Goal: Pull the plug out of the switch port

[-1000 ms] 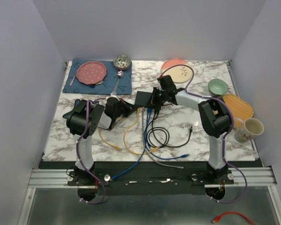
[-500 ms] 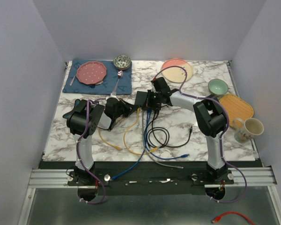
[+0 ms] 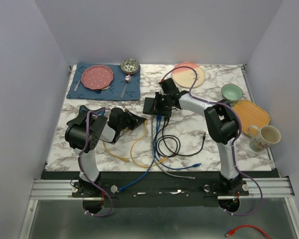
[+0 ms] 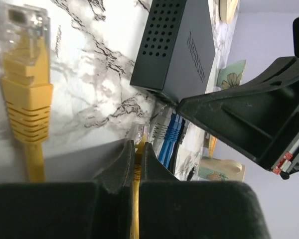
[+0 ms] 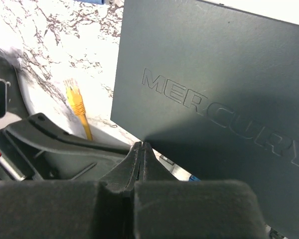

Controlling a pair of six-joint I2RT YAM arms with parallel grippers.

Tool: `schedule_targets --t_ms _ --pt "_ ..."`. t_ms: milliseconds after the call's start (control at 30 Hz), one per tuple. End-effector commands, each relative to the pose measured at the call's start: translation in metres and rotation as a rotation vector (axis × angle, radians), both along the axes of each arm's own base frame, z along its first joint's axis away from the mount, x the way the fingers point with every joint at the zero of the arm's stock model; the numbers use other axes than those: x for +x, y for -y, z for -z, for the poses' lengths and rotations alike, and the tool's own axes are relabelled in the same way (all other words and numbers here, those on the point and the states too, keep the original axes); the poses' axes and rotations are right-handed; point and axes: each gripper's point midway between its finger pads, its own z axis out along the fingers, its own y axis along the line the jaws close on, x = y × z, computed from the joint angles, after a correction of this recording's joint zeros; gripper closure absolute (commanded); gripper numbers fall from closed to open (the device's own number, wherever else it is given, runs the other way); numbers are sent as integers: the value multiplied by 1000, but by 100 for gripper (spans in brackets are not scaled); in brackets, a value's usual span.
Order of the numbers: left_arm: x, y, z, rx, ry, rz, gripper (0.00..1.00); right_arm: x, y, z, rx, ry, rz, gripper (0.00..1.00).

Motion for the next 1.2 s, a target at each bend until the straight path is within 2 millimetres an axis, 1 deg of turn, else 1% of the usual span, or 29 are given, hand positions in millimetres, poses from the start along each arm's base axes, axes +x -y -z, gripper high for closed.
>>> schedule_targets --t_ms 0,33,67,133,167,233,267,300,333,367,400,433,467,500,533,567,633,667,700,767,800,833,867,900,967,1000,1067,1100,1167 --pt "-4 -3 -24 26 43 15 100 4 11 0 -40 9 33 99" --pt "-2 -8 -29 35 51 3 100 6 11 -6 -28 32 37 99" --pt "2 -14 -33 54 59 -24 100 2 14 -13 -23 51 41 99" --pt "3 -26 -46 106 77 -50 100 5 19 -22 -26 98 56 99" --pt "11 -40 -50 137 86 -97 98 5 22 -30 -27 118 61 99" --pt "9 -59 -49 206 49 -137 98 7 28 -34 -39 136 72 99" --pt "14 -73 -51 225 35 -174 97 7 30 -35 -40 137 76 99" --pt "8 -84 -39 271 -33 -198 97 8 34 -35 -42 136 84 99" --pt "7 -93 -35 296 -64 -214 96 7 36 -33 -43 131 89 99" --pt "9 -100 -34 328 -77 -227 94 8 37 -33 -44 130 94 99" --pt "4 -113 -23 372 -138 -255 89 7 40 -30 -48 122 97 99" --pt "3 -118 -21 394 -152 -265 81 6 41 -28 -50 114 100 99" --pt "4 -122 -21 412 -158 -273 65 6 42 -27 -51 113 101 99" --pt "-1 -125 -18 432 -183 -275 58 6 42 -26 -50 110 101 99" --pt "1 -129 -19 450 -182 -290 51 5 41 -25 -50 108 100 99" --pt "3 -130 -23 454 -178 -298 39 6 42 -26 -50 108 102 99" --pt "4 -133 -31 461 -166 -312 27 7 41 -27 -51 113 101 99" --pt "7 -132 -38 455 -148 -314 18 8 42 -26 -52 114 103 99" --pt "10 -132 -47 450 -119 -319 16 8 41 -26 -51 114 102 99" --pt "15 -125 -62 428 -61 -302 11 11 41 -27 -51 117 104 99" --pt "22 -118 -77 395 5 -291 12 11 41 -26 -52 116 104 99" --pt "24 -108 -84 368 43 -259 11 11 41 -25 -52 113 105 99" --pt "20 -87 -91 322 78 -185 14 13 40 -26 -48 115 107 99" --pt "25 -73 -100 282 131 -155 15 14 40 -23 -49 109 108 99" --pt "24 -51 -107 236 167 -101 19 14 41 -22 -47 102 114 99" --pt "19 -30 -110 215 197 -52 19 15 41 -21 -47 100 114 99" --pt "16 -9 -112 197 222 -3 20 15 43 -18 -52 96 117 99" --pt "10 10 -106 185 224 46 21 15 44 -18 -52 97 117 99" --pt "7 25 -101 158 219 79 24 15 47 -12 -63 88 119 99"
